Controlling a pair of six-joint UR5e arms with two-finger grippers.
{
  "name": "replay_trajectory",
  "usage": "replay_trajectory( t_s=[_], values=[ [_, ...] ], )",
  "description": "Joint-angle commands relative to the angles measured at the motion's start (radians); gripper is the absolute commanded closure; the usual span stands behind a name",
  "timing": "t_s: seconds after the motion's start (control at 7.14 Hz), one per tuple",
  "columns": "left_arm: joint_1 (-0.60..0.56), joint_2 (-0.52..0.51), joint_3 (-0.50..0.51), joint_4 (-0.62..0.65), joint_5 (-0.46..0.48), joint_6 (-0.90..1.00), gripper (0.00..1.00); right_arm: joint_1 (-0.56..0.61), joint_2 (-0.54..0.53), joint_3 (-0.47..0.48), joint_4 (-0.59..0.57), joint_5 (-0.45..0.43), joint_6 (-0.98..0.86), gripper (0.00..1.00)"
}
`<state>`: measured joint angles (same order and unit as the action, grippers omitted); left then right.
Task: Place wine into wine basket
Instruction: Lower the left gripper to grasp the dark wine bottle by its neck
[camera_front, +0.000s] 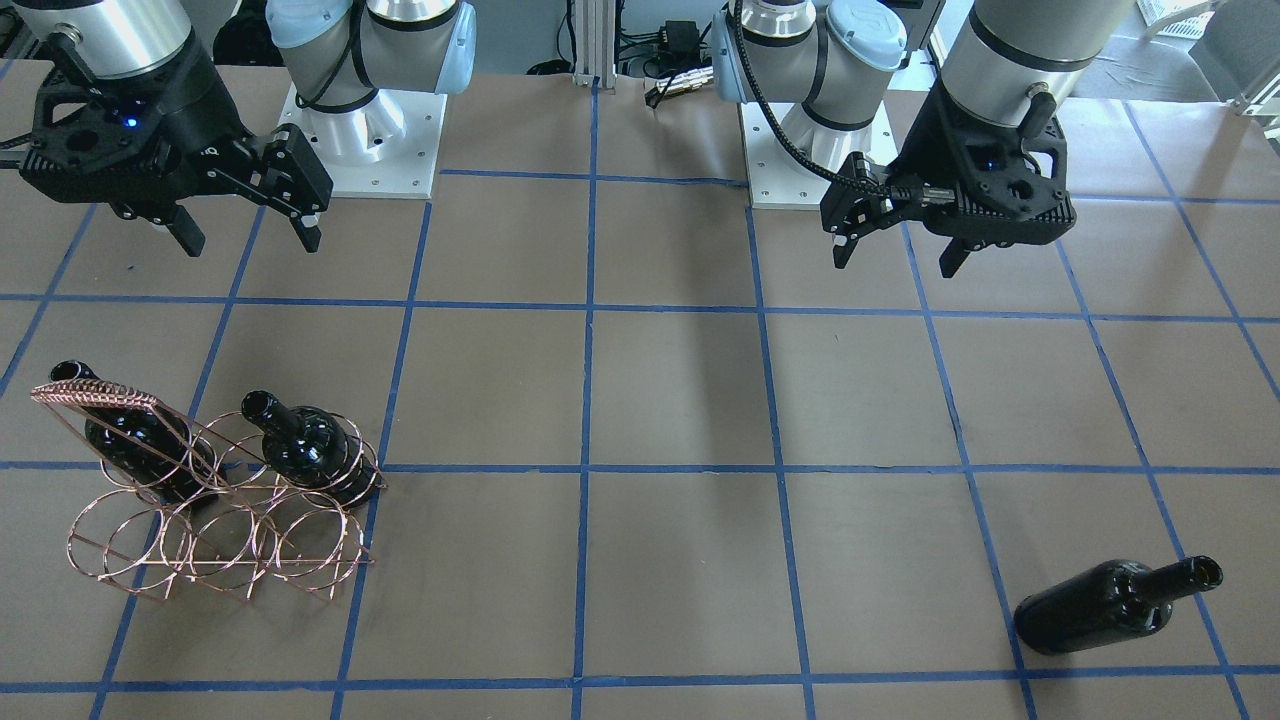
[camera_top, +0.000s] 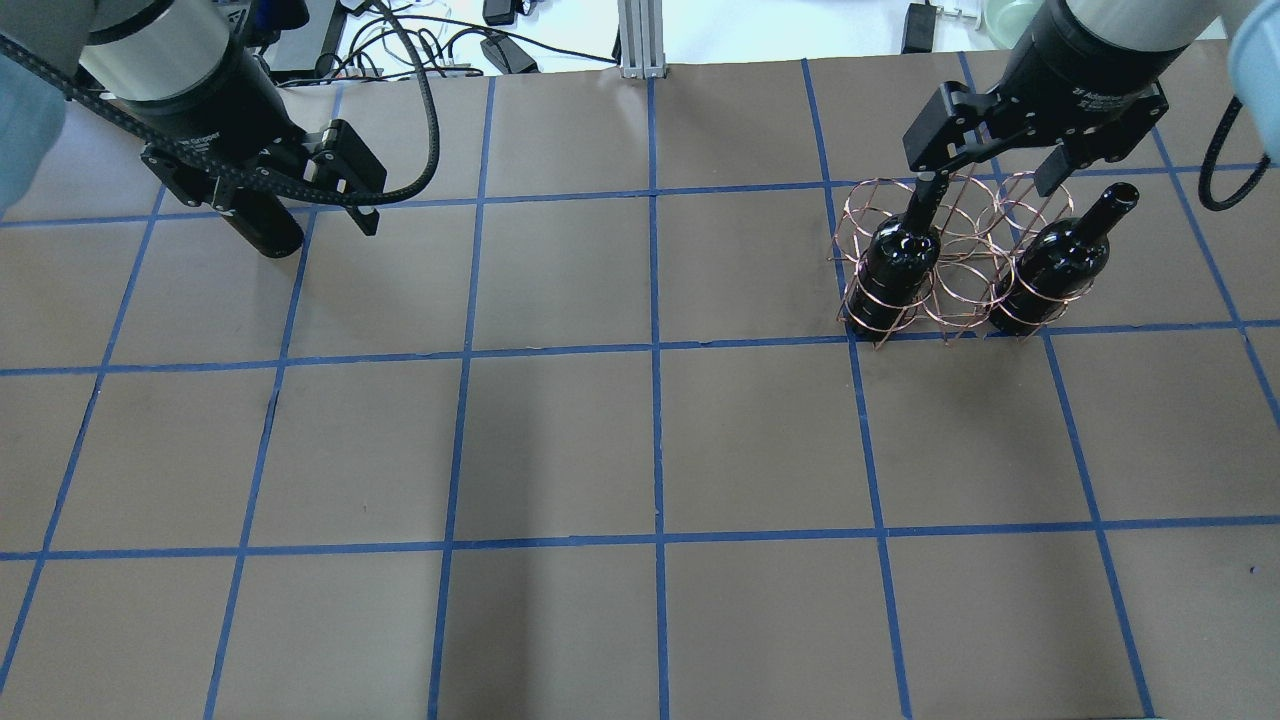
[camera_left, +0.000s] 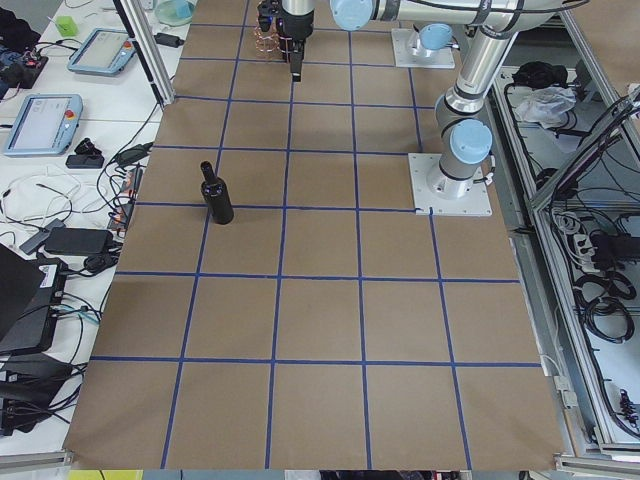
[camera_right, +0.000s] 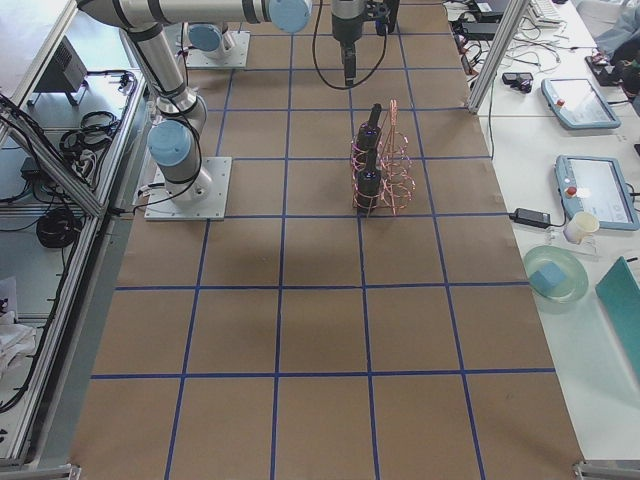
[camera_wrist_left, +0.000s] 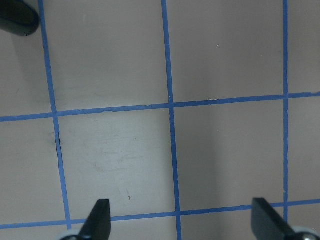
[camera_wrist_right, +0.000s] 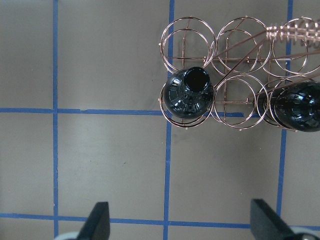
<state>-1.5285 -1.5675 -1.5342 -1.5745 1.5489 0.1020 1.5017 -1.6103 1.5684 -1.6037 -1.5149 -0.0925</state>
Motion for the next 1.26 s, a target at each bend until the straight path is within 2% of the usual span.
replay_trajectory(
  t_s=[0.0, 0.28, 0.42, 0.7, 0.84, 1.12],
  values=[
    [0.002, -0.009, 0.000, 0.034, 0.005, 0.011, 0.00, 0.000, 0.001, 0.001, 0.008, -0.002, 0.007, 0.00],
    [0.007, -0.013, -0.009, 0.033, -0.001, 0.015, 0.00, 0.000, 0.001, 0.001, 0.007, -0.004, 0.007, 0.00],
    [0.020, -0.013, -0.009, 0.031, -0.003, 0.007, 0.00, -0.001, 0.003, 0.001, 0.008, -0.061, -0.004, 0.00],
    [0.031, -0.016, -0.006, 0.033, 0.003, 0.018, 0.00, 0.000, 0.006, 0.001, 0.008, -0.080, 0.002, 0.00],
    [0.053, -0.031, 0.012, 0.039, 0.005, 0.059, 0.00, 0.000, 0.010, 0.001, 0.008, -0.079, 0.005, 0.00],
    [0.175, -0.072, 0.046, 0.062, -0.004, 0.230, 0.00, 0.000, 0.012, 0.002, 0.004, -0.082, 0.008, 0.00]
  ],
)
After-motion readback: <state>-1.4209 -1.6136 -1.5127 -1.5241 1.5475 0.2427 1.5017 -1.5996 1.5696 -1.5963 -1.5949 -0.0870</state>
